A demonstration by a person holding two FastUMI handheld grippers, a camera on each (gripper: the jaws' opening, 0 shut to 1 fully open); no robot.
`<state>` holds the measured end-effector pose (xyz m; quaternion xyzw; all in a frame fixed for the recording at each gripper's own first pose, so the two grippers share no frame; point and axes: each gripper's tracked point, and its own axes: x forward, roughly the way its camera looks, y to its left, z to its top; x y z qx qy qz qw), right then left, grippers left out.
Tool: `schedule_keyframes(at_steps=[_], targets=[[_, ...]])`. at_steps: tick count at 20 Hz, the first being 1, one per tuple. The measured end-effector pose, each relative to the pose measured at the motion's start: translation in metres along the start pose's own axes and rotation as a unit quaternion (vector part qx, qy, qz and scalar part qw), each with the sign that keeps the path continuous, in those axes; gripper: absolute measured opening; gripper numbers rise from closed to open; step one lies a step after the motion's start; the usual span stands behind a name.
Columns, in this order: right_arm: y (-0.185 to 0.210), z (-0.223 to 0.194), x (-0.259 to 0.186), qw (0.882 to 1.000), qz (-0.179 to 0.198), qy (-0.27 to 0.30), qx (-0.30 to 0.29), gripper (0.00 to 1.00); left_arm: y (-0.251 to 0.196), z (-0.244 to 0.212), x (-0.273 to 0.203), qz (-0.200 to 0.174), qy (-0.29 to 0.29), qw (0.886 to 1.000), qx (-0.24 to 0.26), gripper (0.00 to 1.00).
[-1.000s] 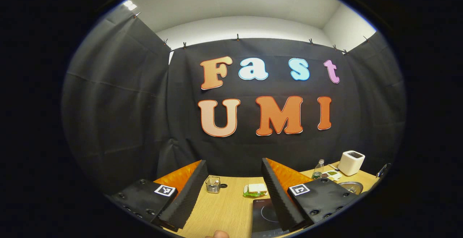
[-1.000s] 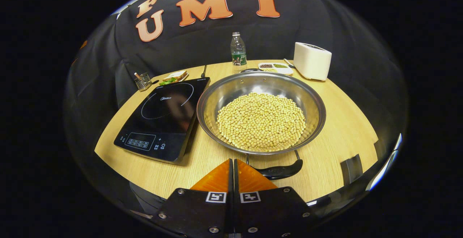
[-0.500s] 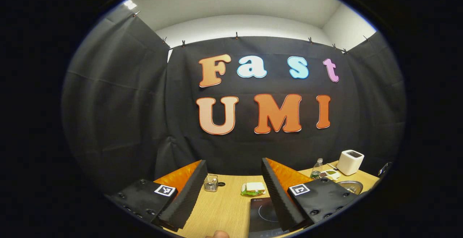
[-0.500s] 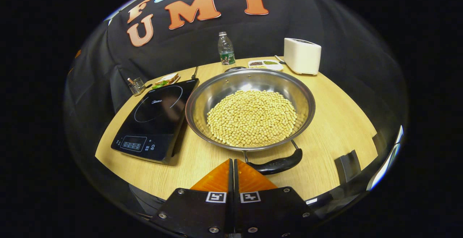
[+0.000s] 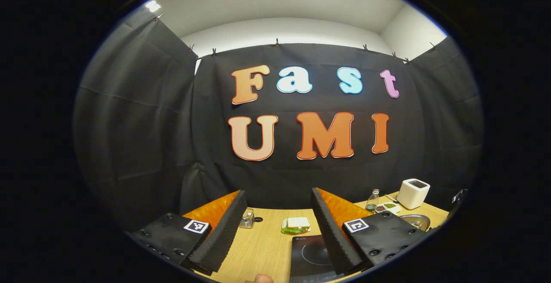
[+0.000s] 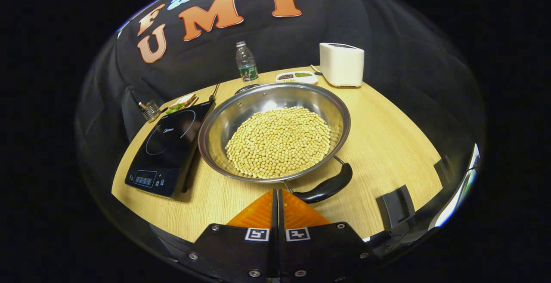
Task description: First push the handle of the pot to place it horizontally, then grasp the pot with both hands and set it on the induction cooktop.
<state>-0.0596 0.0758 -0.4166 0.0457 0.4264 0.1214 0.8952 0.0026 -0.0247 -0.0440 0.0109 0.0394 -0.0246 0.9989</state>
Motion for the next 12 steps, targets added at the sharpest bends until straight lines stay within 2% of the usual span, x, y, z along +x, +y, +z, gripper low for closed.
schedule_keyframes(at_steps=[12], targets=[[-0.041,0.019,0.013,0.999,-0.026,-0.012,0.026,0.00,-0.023,0.002,0.011,-0.008,-0.001,1.000,-0.001,0.98]])
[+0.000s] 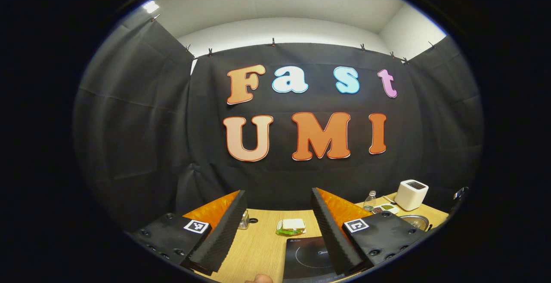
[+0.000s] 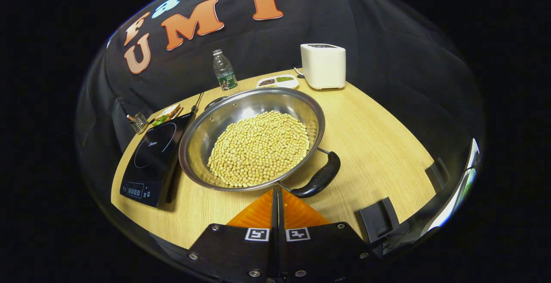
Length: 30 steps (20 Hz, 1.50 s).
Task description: First push the handle of the pot to place it horizontally, then grasp the pot with both hands and set it on the induction cooktop.
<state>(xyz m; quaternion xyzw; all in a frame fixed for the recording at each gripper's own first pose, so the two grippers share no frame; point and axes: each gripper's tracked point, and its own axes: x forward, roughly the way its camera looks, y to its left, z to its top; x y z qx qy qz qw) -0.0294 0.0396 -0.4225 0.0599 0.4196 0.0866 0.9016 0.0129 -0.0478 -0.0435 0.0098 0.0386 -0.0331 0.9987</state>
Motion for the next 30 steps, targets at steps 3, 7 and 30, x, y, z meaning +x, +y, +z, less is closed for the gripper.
schedule_keyframes(at_steps=[3,7,30], targets=[[-0.010,0.005,0.003,1.000,-0.005,-0.002,0.013,0.00,-0.009,0.000,0.006,-0.007,0.001,1.000,0.002,0.99],[-0.023,0.015,0.007,1.000,-0.015,-0.008,0.022,0.00,-0.019,0.001,0.011,-0.014,0.000,1.000,0.004,0.98],[-0.070,0.066,0.051,0.996,-0.070,-0.033,0.036,0.00,-0.086,-0.032,0.049,-0.053,0.026,0.998,0.015,1.00]])
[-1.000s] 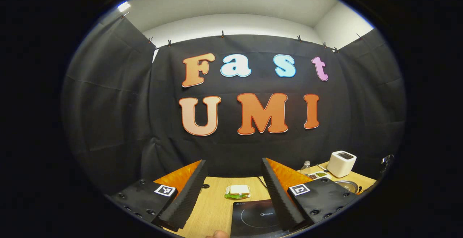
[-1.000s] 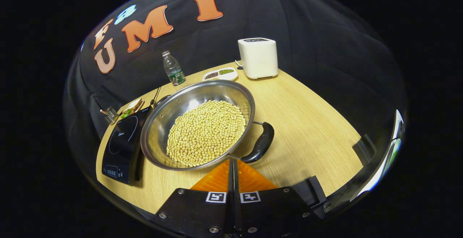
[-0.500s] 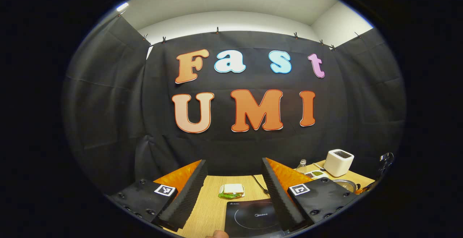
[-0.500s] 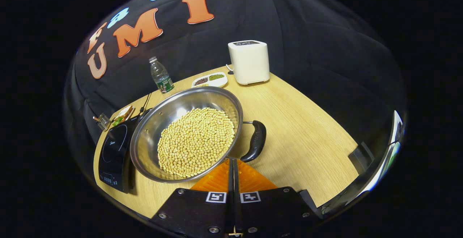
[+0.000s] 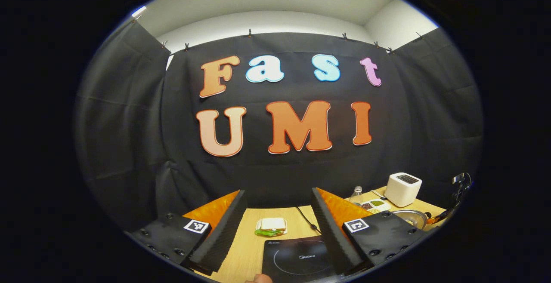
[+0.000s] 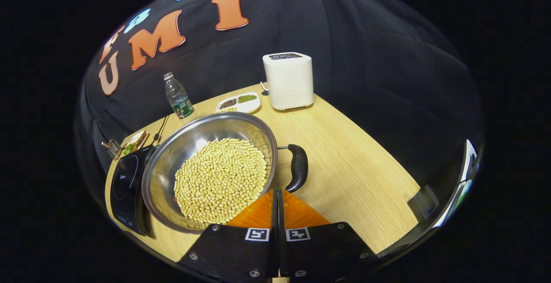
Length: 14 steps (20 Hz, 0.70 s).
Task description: First push the handle of the pot to place it horizontally, then grasp the pot with both hands and set it on the induction cooktop.
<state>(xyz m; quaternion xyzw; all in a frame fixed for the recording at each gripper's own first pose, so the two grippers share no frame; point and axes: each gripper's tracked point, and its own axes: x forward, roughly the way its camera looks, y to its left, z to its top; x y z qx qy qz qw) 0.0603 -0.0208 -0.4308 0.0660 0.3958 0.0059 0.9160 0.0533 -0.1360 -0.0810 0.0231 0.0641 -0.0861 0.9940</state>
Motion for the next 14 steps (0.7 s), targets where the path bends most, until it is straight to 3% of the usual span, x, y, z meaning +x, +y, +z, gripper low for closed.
schedule_keyframes(at_steps=[8,14], targets=[[-0.003,0.020,0.022,1.000,-0.004,-0.010,-0.018,0.00,-0.088,-0.080,0.027,-0.053,0.050,0.997,0.001,1.00],[-0.002,0.032,0.034,1.000,0.009,-0.011,-0.024,0.00,-0.178,-0.162,0.046,-0.110,0.114,0.987,-0.012,1.00]])
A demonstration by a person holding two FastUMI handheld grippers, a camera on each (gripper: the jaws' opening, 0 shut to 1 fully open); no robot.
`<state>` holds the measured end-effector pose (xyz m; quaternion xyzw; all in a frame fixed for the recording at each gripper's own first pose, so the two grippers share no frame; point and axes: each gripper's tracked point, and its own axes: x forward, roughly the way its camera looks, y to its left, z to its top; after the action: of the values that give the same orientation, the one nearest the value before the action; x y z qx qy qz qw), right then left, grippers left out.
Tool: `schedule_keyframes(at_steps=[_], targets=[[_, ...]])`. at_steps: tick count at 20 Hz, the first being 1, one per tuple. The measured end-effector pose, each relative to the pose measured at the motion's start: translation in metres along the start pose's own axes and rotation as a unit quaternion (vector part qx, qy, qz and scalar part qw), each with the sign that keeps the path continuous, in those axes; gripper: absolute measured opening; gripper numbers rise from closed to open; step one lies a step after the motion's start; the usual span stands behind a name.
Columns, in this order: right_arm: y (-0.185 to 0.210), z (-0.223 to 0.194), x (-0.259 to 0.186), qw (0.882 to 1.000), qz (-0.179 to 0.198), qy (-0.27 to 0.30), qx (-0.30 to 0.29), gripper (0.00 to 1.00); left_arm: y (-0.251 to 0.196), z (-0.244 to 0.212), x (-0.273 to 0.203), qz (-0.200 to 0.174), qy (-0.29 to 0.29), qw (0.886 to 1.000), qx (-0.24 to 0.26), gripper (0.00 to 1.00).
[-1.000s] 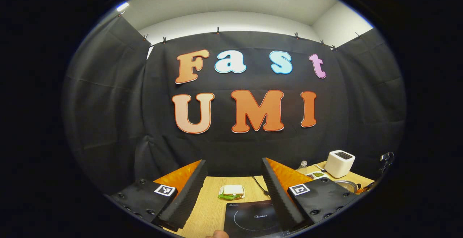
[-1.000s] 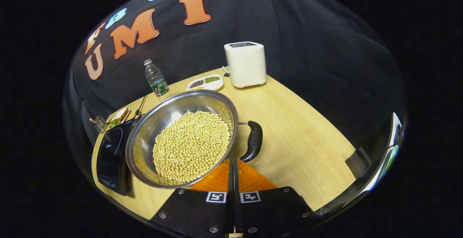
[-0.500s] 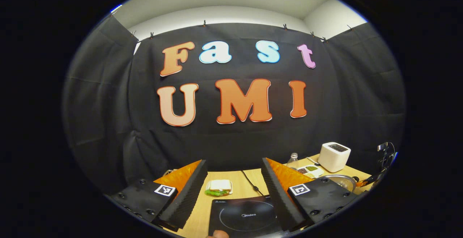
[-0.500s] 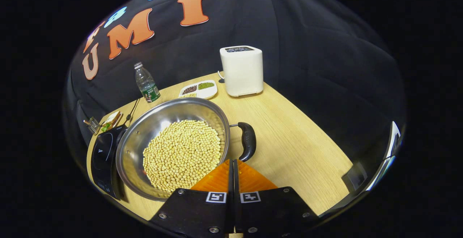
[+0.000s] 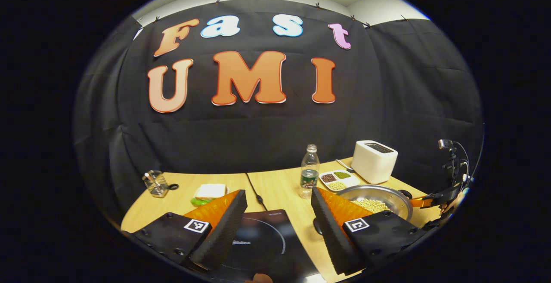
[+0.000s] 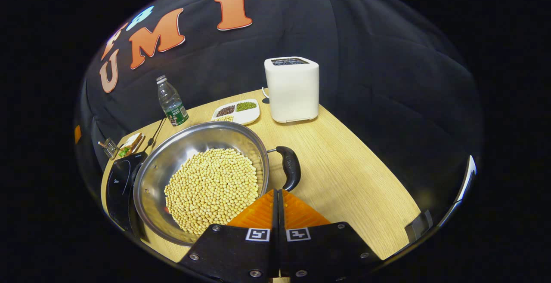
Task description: First push the handle of the pot to place it horizontally, then grasp the pot with both hands and set it on the induction cooktop.
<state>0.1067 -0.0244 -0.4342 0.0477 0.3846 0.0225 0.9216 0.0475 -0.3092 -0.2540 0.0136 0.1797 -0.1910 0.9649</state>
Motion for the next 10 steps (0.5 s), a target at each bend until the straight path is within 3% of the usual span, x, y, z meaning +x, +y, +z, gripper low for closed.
schedule_keyframes(at_steps=[5,10], targets=[[-0.001,0.008,0.009,1.000,0.008,0.001,-0.011,0.00,-0.050,-0.063,0.029,-0.030,0.064,0.997,-0.009,0.99],[-0.009,0.014,0.012,1.000,0.003,0.000,-0.001,0.00,-0.068,-0.091,0.047,-0.033,0.097,0.994,-0.023,0.99]])
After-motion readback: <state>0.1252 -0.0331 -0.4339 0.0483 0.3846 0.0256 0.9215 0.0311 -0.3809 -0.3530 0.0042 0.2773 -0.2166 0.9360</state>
